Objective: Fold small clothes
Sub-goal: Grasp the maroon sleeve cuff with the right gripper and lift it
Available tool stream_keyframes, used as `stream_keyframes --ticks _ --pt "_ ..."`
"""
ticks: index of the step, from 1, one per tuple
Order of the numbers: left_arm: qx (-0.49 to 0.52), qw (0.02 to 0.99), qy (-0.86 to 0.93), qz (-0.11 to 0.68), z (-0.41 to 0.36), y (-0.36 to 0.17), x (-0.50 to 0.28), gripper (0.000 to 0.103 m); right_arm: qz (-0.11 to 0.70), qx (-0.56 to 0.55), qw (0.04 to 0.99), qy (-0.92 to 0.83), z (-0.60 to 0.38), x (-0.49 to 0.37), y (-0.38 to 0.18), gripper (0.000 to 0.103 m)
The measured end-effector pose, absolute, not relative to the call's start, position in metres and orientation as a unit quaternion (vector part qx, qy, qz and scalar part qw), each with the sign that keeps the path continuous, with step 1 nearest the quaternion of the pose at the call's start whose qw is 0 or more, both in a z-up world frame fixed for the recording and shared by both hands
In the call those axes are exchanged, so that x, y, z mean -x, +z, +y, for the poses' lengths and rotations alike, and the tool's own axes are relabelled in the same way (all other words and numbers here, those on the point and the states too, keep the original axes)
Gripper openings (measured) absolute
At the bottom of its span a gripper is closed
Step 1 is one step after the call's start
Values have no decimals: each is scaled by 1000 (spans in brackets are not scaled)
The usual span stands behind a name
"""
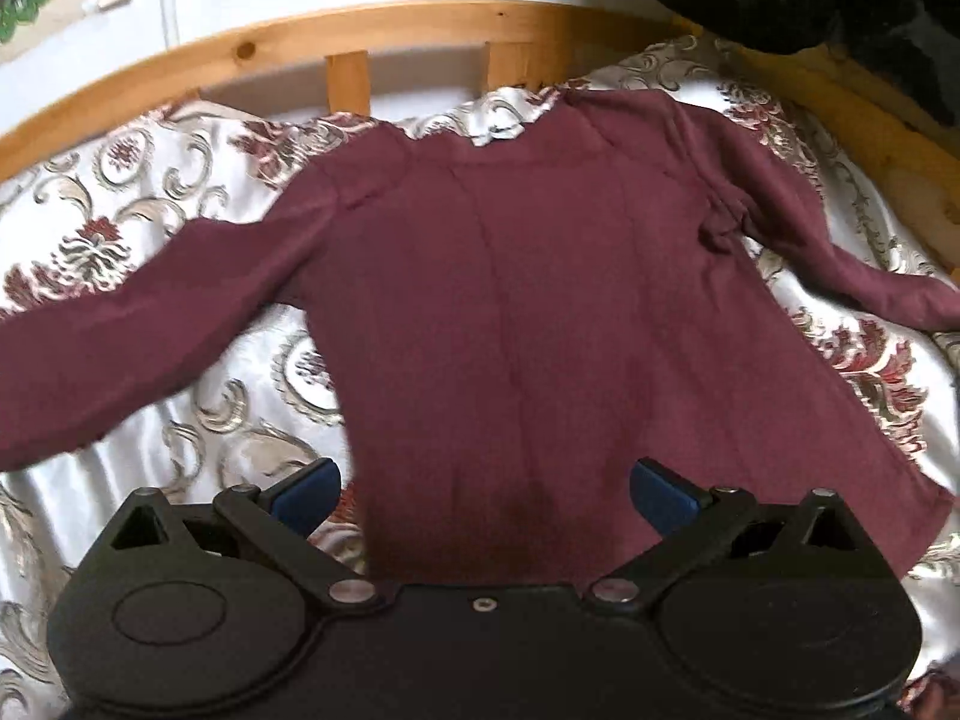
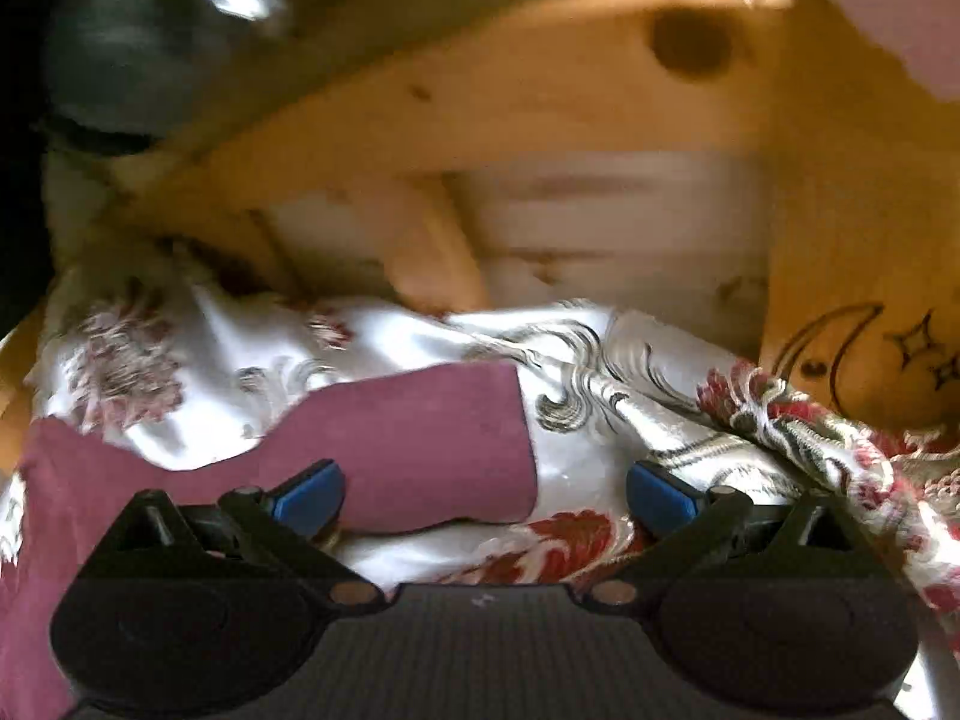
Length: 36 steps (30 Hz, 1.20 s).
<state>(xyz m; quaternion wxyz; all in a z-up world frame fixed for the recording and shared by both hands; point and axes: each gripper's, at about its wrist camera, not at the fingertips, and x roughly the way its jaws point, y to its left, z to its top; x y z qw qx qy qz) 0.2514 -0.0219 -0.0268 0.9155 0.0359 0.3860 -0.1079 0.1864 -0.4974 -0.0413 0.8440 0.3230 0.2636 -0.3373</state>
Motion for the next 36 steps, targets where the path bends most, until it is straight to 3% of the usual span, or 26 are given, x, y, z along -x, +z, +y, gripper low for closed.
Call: stream_keyframes --ticks 5,7,9,13,15,17,28,36 --pt "-35 916 -112 385 -25 -28 -245 102 246 -359 844 -315 -505 -197 -52 101" --pt "-30 914 -114 388 -25 -27 -243 102 241 -365 844 -311 -505 -198 -53 93" --pt "-24 913 -116 391 -24 -26 -243 102 226 -378 843 -308 -507 -198 -52 72" --pt "-4 915 -117 387 -21 -20 -240 102 209 -400 837 -308 -507 -192 -49 47" --pt "7 916 -117 384 -19 -16 -240 102 202 -394 840 -314 -503 -190 -44 22" --pt "17 919 -110 378 -15 -11 -239 102 179 -378 849 -322 -496 -187 -33 9" --pt "98 938 -32 332 24 9 -240 102 37 -132 969 -206 -358 -204 61 4" --pt "134 944 35 300 53 17 -244 102 20 22 999 28 -217 -233 74 4"
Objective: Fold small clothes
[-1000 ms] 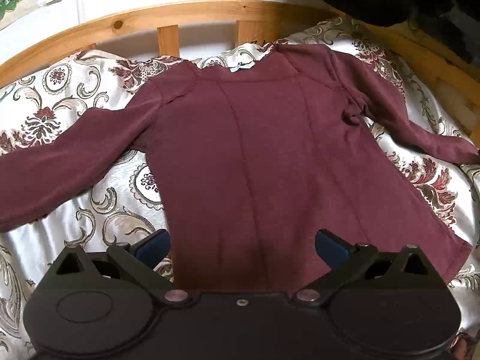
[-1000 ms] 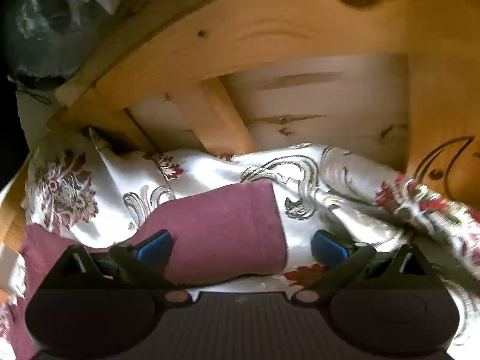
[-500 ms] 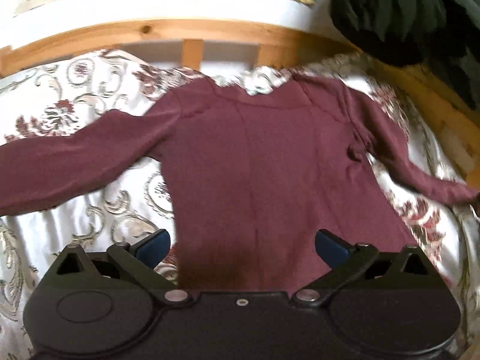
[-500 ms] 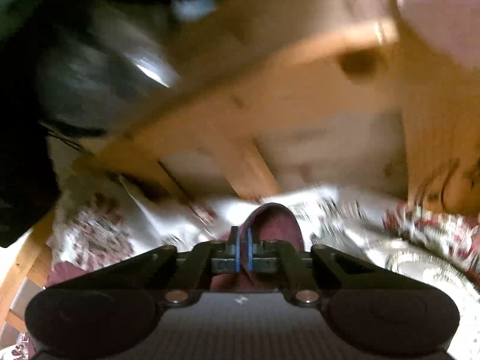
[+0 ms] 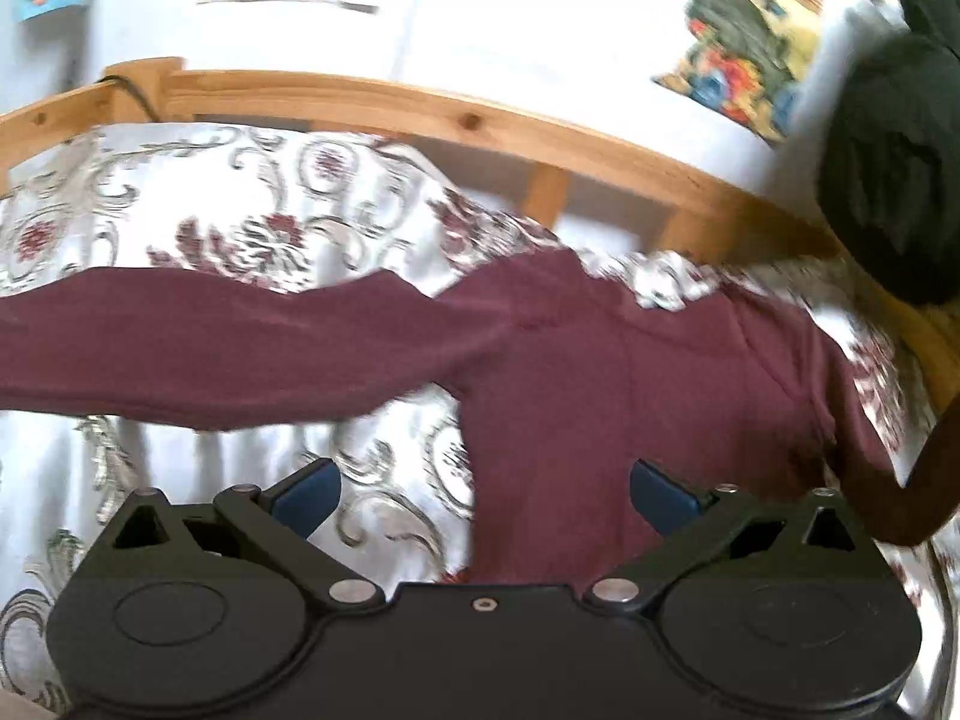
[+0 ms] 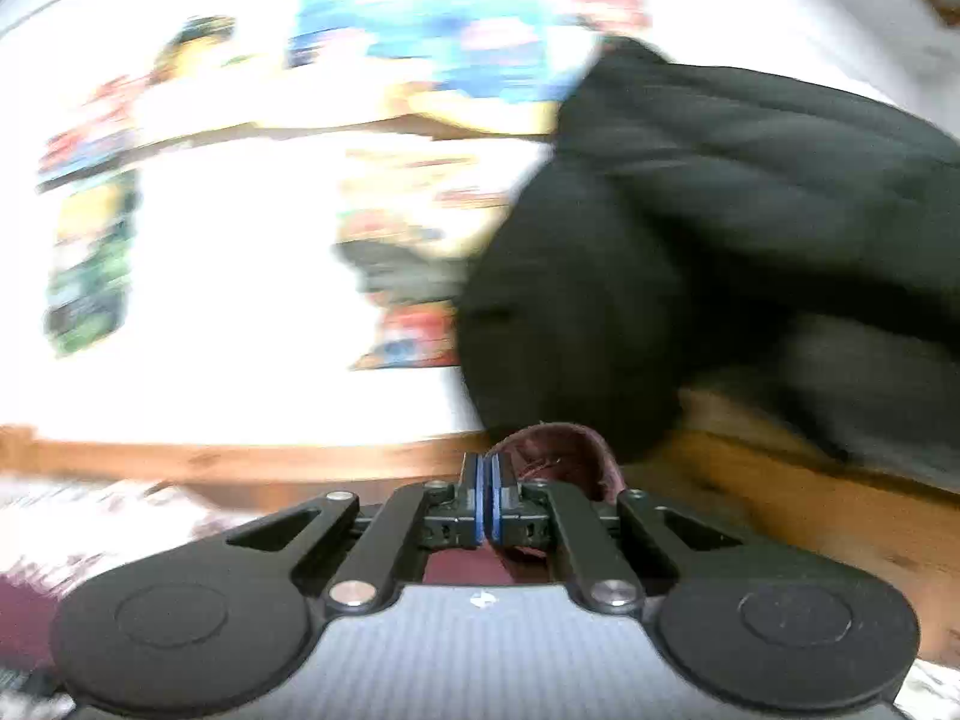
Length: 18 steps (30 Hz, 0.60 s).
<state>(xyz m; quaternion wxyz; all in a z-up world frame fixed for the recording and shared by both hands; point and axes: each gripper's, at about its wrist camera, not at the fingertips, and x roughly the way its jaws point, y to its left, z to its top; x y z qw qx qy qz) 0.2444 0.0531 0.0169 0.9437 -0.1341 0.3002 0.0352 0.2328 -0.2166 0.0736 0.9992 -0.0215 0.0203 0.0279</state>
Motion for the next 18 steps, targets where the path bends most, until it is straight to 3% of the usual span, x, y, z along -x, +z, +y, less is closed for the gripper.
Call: stream_keyframes --ticks 11,18 --pt "175 940 81 281 83 18 -246 102 124 169 948 237 -106 -210 -18 3" --pt "174 940 83 282 83 16 -245 102 152 202 921 296 -77 -200 -40 3"
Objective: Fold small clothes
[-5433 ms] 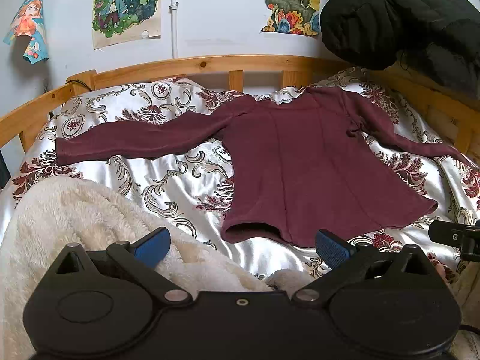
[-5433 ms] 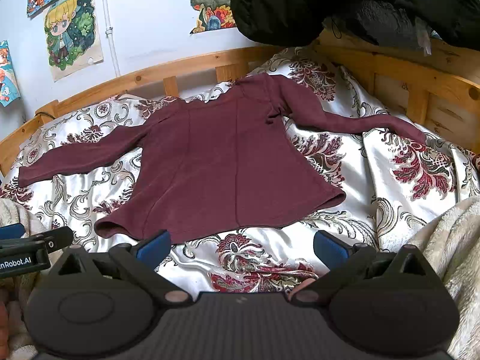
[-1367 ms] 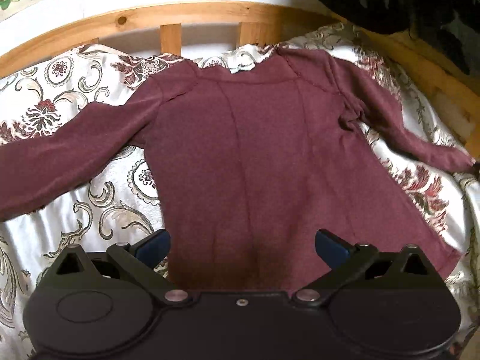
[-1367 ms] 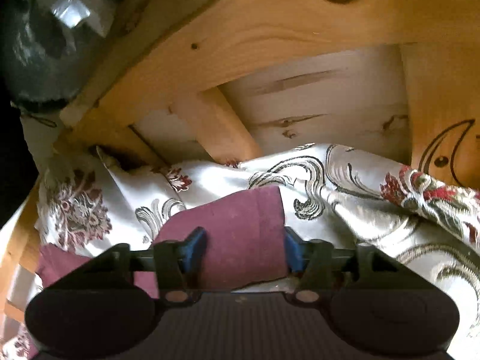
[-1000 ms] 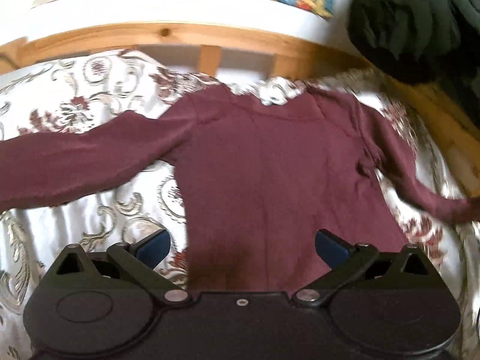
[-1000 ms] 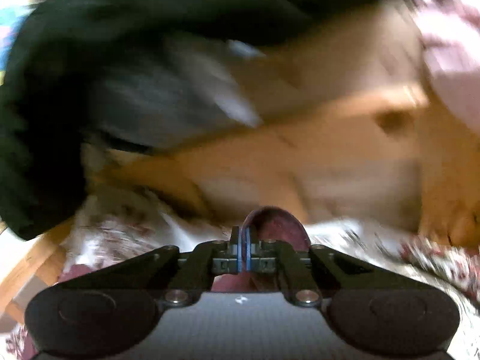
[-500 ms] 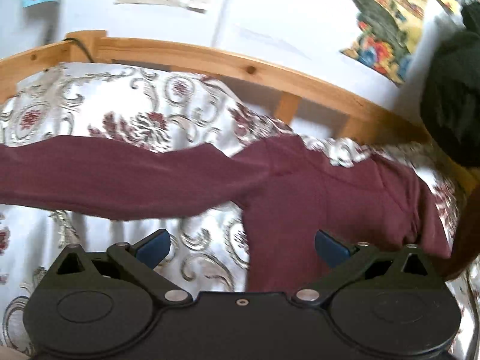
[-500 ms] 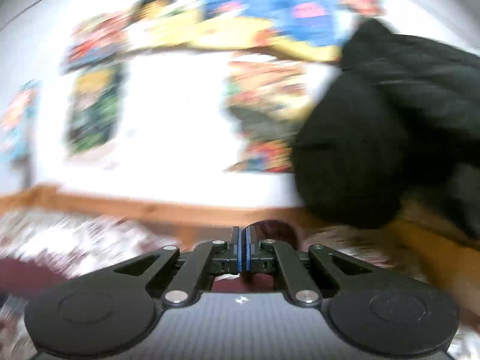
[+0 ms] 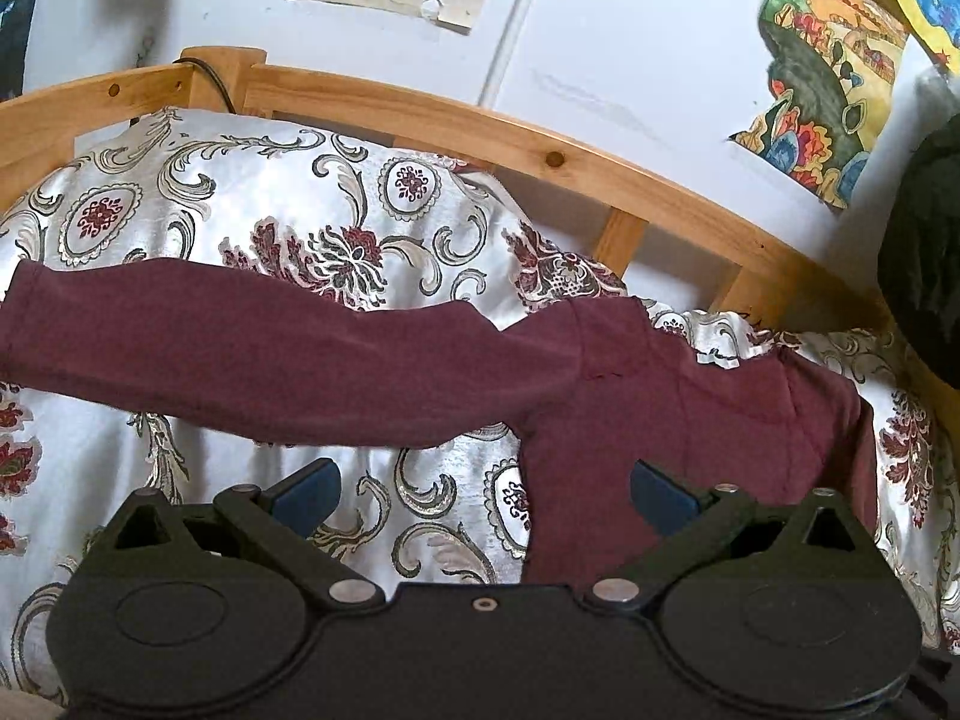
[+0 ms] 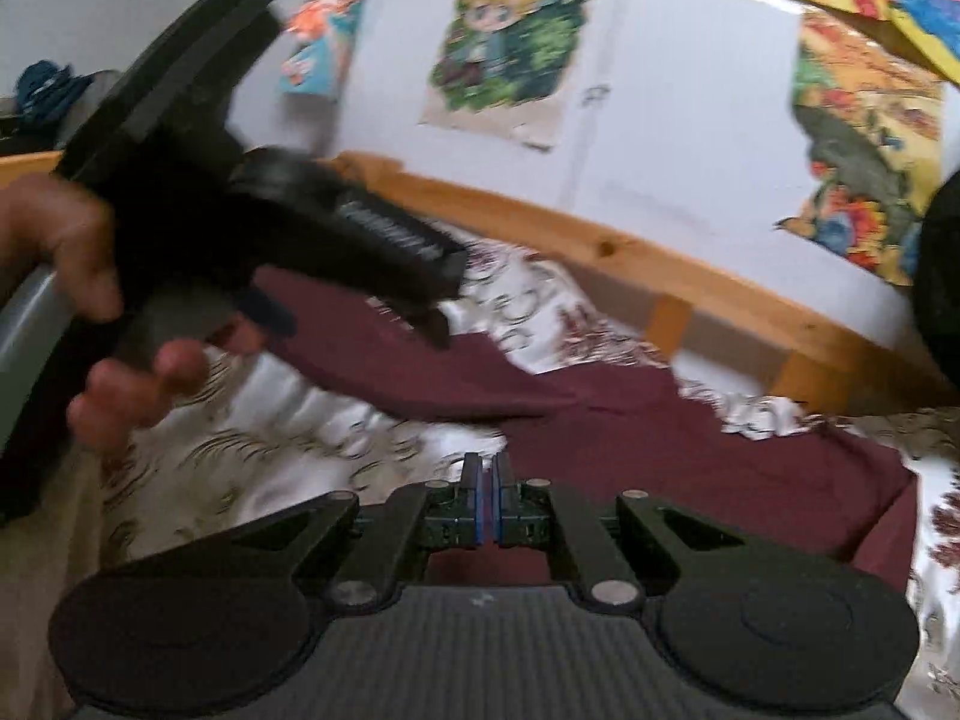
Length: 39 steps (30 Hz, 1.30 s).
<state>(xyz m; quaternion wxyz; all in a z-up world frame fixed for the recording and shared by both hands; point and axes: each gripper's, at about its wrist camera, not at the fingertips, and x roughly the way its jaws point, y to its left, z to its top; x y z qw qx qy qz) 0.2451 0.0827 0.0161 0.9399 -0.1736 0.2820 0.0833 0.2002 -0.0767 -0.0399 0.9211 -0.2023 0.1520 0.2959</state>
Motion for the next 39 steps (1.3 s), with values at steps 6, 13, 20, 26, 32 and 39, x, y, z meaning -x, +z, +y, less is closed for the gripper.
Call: stream_keyframes --ticks 6,13,20,26,32,39 --pt "176 939 89 282 86 15 -244 102 189 186 912 312 -87 -201 -37 11" --pt "180 928 60 320 84 1 -254 102 219 112 949 198 -161 -209 -18 65" --pt "125 908 -34 397 39 -22 -270 98 225 66 972 12 -236 -255 -18 90" --pt "77 895 -32 439 21 -48 -291 73 238 38 968 -63 -274 -303 -44 90" --pt "70 893 -56 442 18 -55 -292 58 238 38 967 -76 -292 -325 -68 83" --pt "68 882 -79 460 13 -68 -298 34 232 14 971 -59 -294 -329 -69 81"
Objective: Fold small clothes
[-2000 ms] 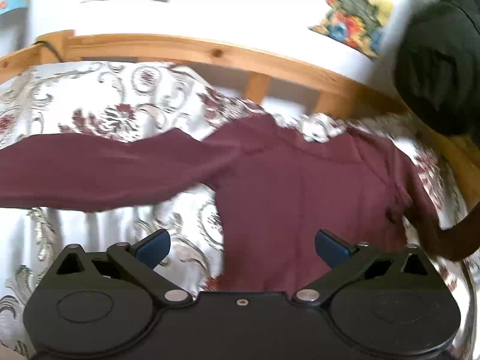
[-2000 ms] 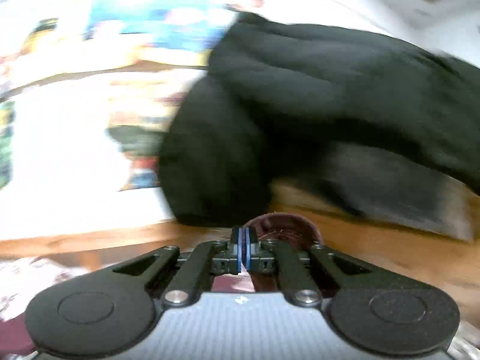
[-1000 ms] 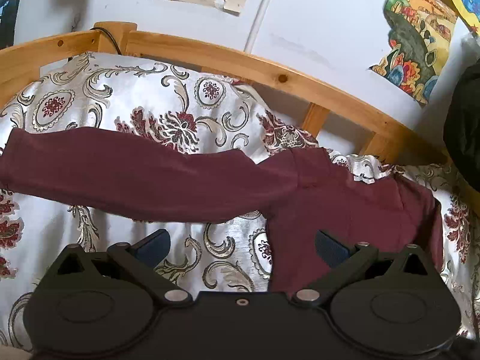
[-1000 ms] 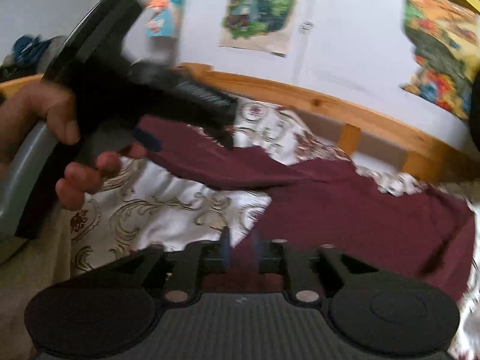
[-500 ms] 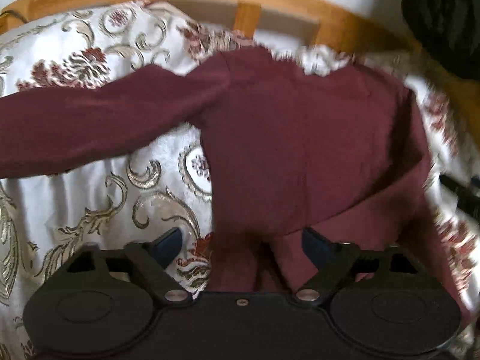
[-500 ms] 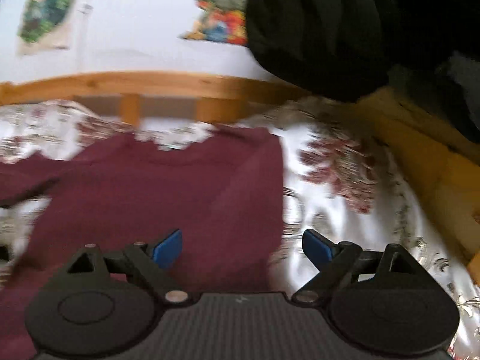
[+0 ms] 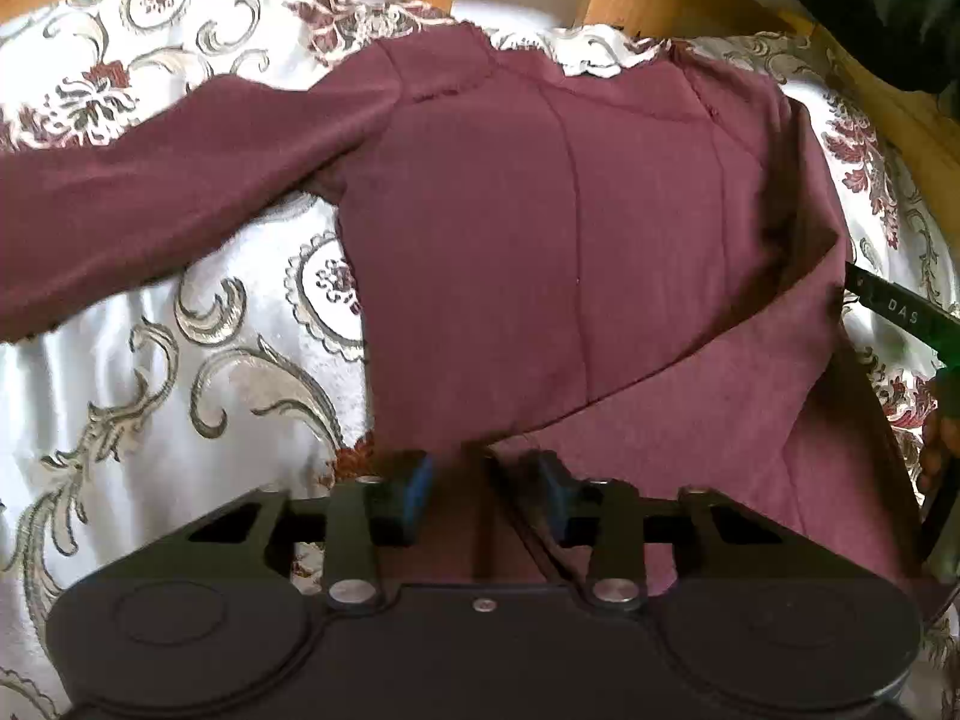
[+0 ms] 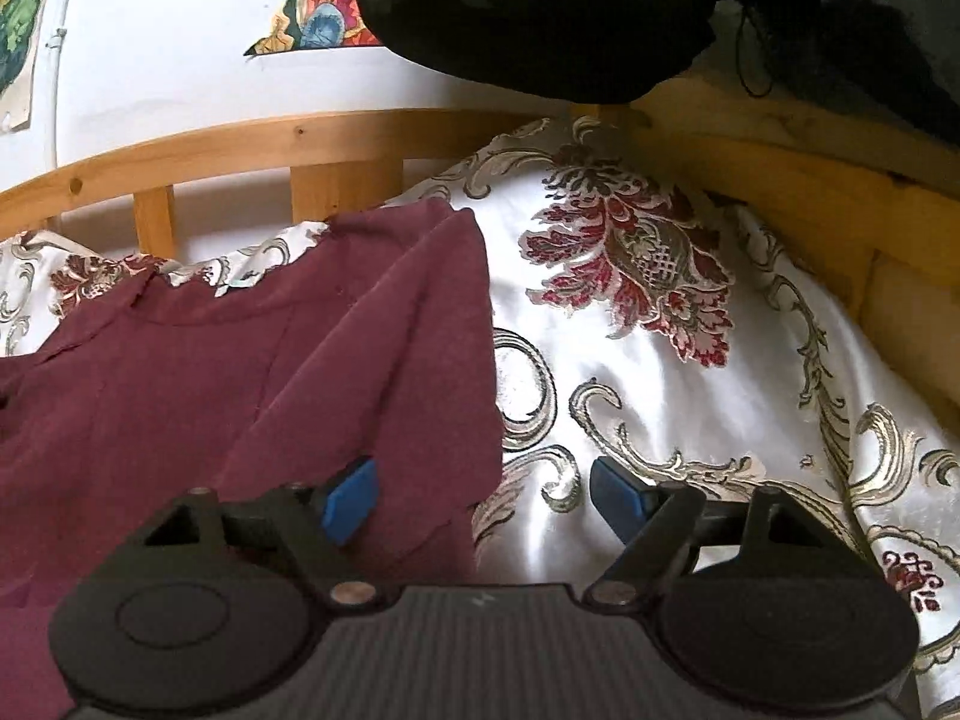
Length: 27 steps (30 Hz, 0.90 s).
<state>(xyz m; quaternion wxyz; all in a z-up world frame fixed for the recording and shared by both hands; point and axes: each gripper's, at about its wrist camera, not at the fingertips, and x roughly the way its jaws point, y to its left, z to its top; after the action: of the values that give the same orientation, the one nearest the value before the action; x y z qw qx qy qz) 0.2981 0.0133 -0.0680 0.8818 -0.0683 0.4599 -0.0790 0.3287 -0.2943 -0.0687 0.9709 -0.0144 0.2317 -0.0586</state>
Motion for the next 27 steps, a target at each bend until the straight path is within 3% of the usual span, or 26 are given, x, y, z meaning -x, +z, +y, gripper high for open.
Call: stream_keyframes --ticks 6,16,17,19,20,21,27 --pt "72 890 -101 439 9 -65 -294 2 234 17 971 -47 -293 -336 -76 76" --pt "123 911 -30 393 35 -51 -280 0 232 -12 971 -50 -302 -354 -80 74" --pt "129 908 -17 398 39 -51 -280 0 231 -12 971 -51 -302 -355 -80 67" --pt "148 896 -8 419 47 -56 -281 0 234 -18 971 -51 -305 -357 -79 40" --pt "154 890 -8 429 48 -58 -281 0 238 -27 970 -47 -307 -358 -77 19" --pt "153 887 -9 435 47 -60 -281 0 241 -36 969 -44 -308 -358 -75 12" --pt "136 890 -32 434 40 -59 -280 0 229 -11 971 -67 -305 -354 -58 9"
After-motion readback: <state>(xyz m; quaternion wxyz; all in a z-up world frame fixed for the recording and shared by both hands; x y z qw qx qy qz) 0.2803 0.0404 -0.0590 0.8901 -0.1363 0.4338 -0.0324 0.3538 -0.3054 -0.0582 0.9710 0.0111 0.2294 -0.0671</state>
